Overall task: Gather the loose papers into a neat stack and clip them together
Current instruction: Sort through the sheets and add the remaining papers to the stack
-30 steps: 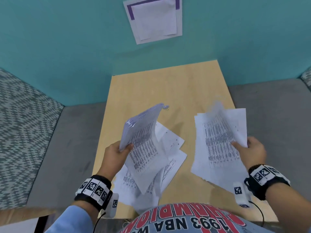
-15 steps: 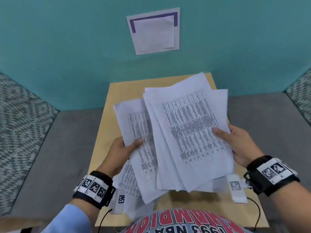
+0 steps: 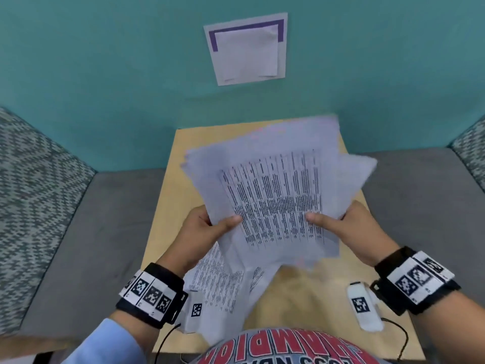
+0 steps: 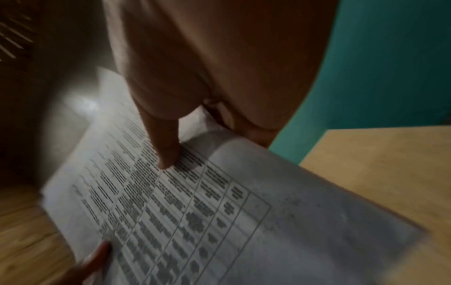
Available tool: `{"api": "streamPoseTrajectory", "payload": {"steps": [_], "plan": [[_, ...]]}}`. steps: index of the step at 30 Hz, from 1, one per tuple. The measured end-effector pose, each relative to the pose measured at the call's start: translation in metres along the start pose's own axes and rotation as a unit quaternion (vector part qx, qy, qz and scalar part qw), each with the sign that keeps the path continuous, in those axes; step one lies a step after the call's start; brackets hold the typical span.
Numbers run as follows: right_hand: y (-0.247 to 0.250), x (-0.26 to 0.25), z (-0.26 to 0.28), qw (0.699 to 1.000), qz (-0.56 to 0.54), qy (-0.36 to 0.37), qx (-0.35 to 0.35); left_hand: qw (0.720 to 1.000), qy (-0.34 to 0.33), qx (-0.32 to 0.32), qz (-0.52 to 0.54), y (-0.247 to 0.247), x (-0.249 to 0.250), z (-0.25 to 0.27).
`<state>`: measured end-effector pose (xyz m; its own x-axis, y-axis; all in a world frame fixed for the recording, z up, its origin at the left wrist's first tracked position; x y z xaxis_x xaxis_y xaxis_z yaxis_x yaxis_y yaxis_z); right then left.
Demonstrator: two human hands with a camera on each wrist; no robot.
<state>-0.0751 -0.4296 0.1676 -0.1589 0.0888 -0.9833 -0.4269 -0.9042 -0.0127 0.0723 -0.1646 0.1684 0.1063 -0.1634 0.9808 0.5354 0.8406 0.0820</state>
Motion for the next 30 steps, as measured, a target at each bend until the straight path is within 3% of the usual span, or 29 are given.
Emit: {"api": "streamPoseTrajectory", "payload": {"steps": [3,6,8,12,17,21,23,30], "plan": [[0.004,0.01,0.007,0.999,0.023,0.019,0.04,1.0,0.009,0.0,-0.024,-0.003,-0.019,0.002],[0.0,0.052,0.004,0.996,0.069,-0.012,0.048,0.992,0.088,-0.022,-0.092,-0.01,-0.059,0.004],[-0.001,0.076,0.002,0.995,0.079,-0.029,0.053,0.982,0.107,-0.025,-0.156,-0.013,-0.074,0.002],[0.004,0.084,0.002,0.994,0.038,-0.038,0.092,0.99,0.113,0.03,-0.084,-0.008,-0.075,-0.004],[0.011,0.061,0.008,0.994,0.002,-0.007,0.107,0.997,0.049,0.062,-0.027,-0.003,-0.054,-0.002],[-0.001,0.074,0.009,0.997,0.064,-0.017,0.042,0.995,0.027,-0.002,-0.097,-0.022,-0.058,0.005],[-0.002,0.083,0.005,0.994,0.096,-0.032,0.045,0.992,0.025,-0.023,-0.125,-0.03,-0.058,0.007],[-0.003,0.066,0.001,0.995,0.043,-0.025,0.083,0.993,0.082,0.083,-0.005,-0.007,-0.058,0.006]]}}
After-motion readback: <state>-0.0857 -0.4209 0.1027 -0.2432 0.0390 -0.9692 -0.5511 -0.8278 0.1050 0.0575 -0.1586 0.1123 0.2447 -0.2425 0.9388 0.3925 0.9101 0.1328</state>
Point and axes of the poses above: each hand's wrist, its own z-axis away from the middle knuckle, its own y-axis out of the back of the hand, x = y × z, the point moved 9 cm from there along -z, towards the middle knuckle, and after that the axes turned 3 degrees about x, right-handed, at the moved point
